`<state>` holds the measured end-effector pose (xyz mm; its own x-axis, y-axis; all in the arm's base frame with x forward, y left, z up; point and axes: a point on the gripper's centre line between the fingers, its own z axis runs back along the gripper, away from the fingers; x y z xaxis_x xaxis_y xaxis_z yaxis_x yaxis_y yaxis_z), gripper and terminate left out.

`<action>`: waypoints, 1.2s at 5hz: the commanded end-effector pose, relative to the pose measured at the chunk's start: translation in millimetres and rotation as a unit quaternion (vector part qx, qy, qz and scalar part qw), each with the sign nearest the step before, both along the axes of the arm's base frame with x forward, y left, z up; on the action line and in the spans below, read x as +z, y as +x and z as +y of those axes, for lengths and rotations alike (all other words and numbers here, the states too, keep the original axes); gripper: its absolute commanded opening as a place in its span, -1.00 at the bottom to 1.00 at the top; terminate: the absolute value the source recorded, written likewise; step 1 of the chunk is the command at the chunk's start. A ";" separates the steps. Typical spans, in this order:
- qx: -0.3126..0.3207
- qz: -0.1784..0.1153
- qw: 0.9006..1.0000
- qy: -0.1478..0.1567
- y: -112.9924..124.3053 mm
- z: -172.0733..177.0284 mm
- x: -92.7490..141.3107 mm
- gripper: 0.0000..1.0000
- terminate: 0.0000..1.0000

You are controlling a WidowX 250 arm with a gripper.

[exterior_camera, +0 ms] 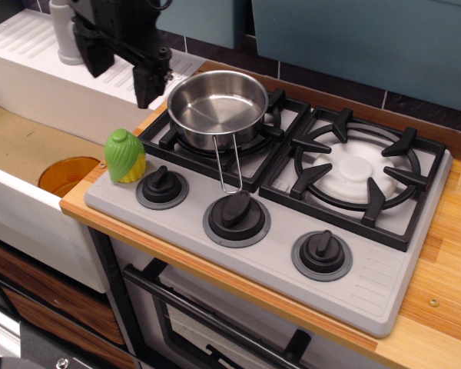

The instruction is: Put pot or pan on stove and put corncob in pot or pan

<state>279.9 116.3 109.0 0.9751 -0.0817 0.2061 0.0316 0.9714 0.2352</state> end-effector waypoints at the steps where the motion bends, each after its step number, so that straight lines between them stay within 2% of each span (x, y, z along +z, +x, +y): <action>1: 0.018 -0.028 0.999 -0.021 -2.0 8.0 -4.8 1.00 -1.00; 4: 0.015 -0.064 0.997 -0.045 -6.2 9.7 -42.1 1.00 -1.00; 6: 0.015 -0.074 0.996 -0.058 -6.7 7.7 -55.4 1.00 -1.00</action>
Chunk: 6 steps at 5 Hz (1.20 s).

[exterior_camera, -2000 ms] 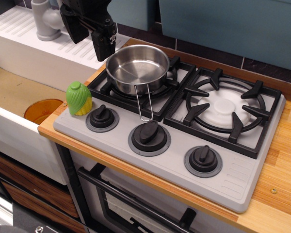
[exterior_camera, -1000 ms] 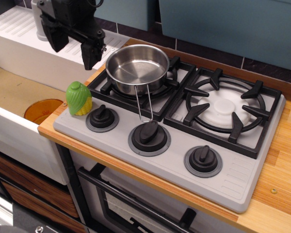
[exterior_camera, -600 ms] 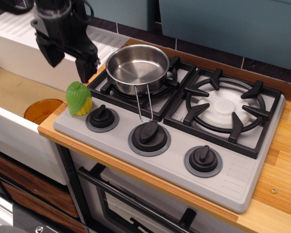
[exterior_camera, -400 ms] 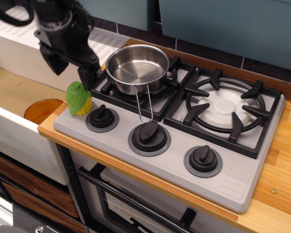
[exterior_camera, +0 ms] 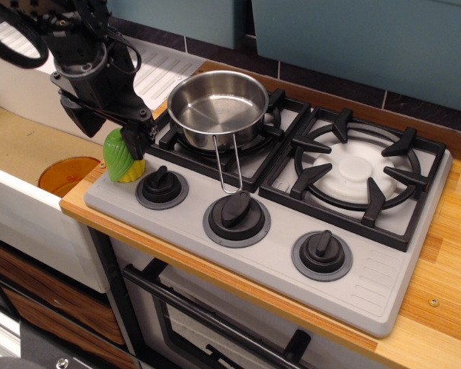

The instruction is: Put pot or pan on stove and put corncob in pot or pan

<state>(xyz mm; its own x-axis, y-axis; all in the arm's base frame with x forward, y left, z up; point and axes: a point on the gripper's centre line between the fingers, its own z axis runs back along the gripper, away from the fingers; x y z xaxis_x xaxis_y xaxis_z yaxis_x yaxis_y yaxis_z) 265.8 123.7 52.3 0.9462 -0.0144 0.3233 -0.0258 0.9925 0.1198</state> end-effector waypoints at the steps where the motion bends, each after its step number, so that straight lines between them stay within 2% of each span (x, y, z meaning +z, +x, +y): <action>1: -0.004 -0.026 1.000 -0.005 11.1 -0.2 -5.3 1.00 -1.00; 3: -0.007 -0.033 0.999 -0.021 17.4 -4.8 -15.8 1.00 -1.00; 4: 0.001 -0.023 0.999 -0.027 16.7 -7.9 -11.8 -1.00 -1.00; 6: 0.013 -0.014 1.000 -0.025 13.6 -11.0 -4.5 -1.00 -1.00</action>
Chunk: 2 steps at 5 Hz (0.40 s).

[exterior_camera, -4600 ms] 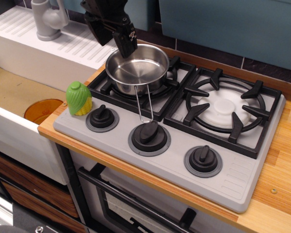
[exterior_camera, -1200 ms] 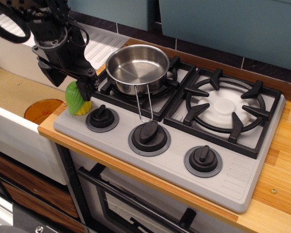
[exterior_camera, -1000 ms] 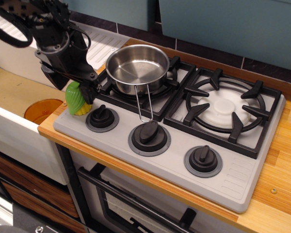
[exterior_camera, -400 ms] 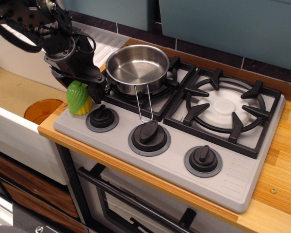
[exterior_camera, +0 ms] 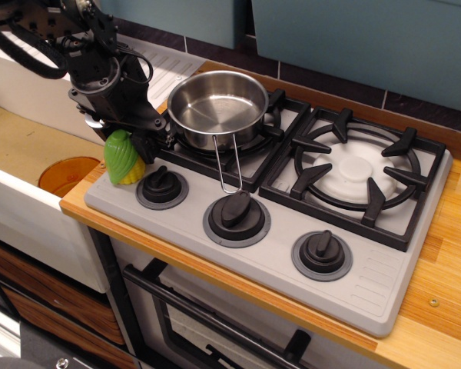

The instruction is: Put pot or pan on stove and put corncob in pot or pan

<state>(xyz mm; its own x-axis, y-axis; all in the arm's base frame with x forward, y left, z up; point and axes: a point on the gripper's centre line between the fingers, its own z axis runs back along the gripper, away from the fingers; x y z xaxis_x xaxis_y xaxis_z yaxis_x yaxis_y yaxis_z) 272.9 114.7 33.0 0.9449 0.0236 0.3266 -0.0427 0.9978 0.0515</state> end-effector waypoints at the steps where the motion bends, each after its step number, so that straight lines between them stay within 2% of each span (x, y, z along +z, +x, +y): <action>1: 0.004 -0.009 1.000 0.011 4.2 -2.5 20.9 -1.00 -1.00; 2: -0.003 0.006 1.000 0.019 0.3 2.2 41.7 -1.00 -1.00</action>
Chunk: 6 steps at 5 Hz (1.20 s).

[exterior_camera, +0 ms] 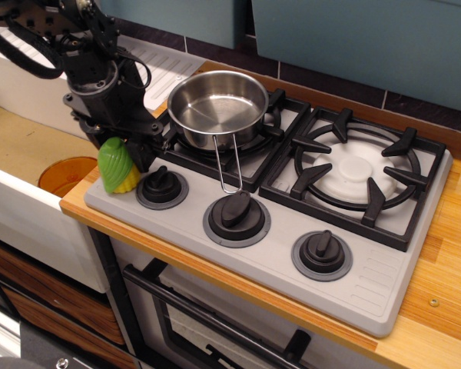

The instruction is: Put pot or pan on stove and put corncob in pot or pan

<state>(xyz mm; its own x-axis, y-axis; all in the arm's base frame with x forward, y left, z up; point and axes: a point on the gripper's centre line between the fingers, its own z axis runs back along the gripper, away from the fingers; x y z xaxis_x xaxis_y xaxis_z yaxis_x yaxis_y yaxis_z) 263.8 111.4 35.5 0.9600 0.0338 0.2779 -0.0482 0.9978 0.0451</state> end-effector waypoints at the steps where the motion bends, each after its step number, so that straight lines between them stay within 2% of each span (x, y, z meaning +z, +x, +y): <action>1: -0.013 -0.008 0.999 0.031 9.3 7.5 65.5 -1.00 -1.00; 3: -0.014 -0.008 0.999 0.046 26.9 -7.0 101.4 -1.00 -1.00; 4: -0.002 -0.002 0.999 0.042 46.7 -21.5 108.8 -1.00 -1.00; 6: 0.016 -0.005 0.999 0.028 77.6 -51.1 105.2 -1.00 -1.00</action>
